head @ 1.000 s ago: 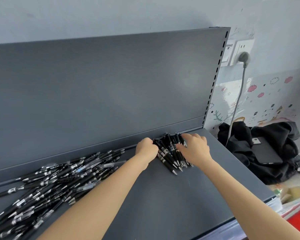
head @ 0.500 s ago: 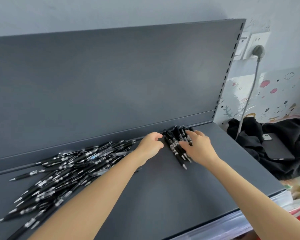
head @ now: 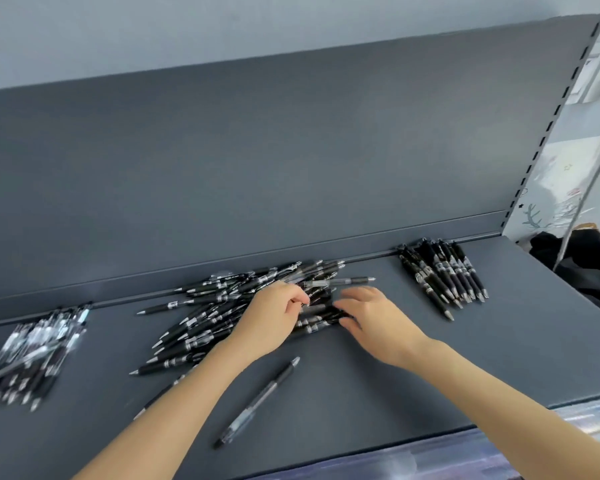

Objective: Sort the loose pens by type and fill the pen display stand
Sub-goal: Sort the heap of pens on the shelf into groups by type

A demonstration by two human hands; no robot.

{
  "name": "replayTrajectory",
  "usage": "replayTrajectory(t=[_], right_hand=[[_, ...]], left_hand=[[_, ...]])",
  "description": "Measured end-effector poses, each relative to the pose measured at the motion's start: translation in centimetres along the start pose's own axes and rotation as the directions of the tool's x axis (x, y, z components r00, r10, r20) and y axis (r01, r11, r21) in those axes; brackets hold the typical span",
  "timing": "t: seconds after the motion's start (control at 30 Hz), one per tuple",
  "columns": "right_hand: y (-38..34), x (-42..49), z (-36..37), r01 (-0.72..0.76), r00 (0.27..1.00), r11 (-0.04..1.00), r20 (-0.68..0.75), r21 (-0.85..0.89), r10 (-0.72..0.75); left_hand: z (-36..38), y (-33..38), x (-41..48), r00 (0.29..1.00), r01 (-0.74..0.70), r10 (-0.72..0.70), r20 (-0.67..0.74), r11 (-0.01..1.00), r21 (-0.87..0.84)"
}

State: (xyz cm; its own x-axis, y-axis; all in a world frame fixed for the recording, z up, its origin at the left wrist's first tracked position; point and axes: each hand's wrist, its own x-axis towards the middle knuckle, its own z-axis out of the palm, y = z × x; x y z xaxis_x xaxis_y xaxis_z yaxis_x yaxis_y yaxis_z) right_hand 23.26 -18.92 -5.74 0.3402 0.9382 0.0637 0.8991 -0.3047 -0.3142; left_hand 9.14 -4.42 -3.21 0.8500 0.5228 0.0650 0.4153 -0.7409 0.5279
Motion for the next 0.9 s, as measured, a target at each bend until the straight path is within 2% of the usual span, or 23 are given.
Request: replayTrajectory(t=[0.07, 0.17, 0.43, 0.5, 0.6, 0.73, 0.9], right_hand=[[-1.2, 0.3, 0.7, 0.068, 0.996, 0.993, 0.062, -0.097, -0.062], [-2.3, 0.5, 1.7, 0.118, 0.986, 0.981, 0.133, -0.156, -0.097], [-1.2, -2.8, 1.3, 0.142, 0.987, 0.988, 0.084, -0.055, -0.137], [-0.9, -3.4, 0.9, 0.091, 0.994, 0.995, 0.054, 0.034, -0.092], [-0.3, -3.8, 0.3, -0.051, 0.997, 0.991, -0.043, 0.126, 0.057], [0.6, -3.9, 0.0, -0.230, 0.971, 0.971, -0.049, 0.071, 0.233], [0.7, -3.4, -0.3, -0.296, 0.955, 0.953, -0.010, 0.068, 0.297]], left_hand=[[-0.5, -1.6, -1.3, 1.000, -0.022, 0.023, -0.007, 0.997, 0.071], [-0.9, -3.1, -2.9, 0.999, -0.034, 0.034, 0.002, 0.993, 0.109], [-0.6, -3.1, -4.5, 0.988, -0.150, 0.142, 0.068, 0.980, 0.131], [-0.4, -2.8, -4.2, 0.983, -0.165, 0.153, 0.098, 0.978, 0.130], [-0.1, -2.3, -3.8, 0.979, -0.168, 0.150, 0.142, 0.977, 0.129], [0.2, -1.8, -3.2, 0.978, -0.181, 0.159, 0.132, 0.968, 0.172], [0.1, -2.3, -2.6, 0.978, -0.146, 0.104, 0.181, 0.961, 0.236]])
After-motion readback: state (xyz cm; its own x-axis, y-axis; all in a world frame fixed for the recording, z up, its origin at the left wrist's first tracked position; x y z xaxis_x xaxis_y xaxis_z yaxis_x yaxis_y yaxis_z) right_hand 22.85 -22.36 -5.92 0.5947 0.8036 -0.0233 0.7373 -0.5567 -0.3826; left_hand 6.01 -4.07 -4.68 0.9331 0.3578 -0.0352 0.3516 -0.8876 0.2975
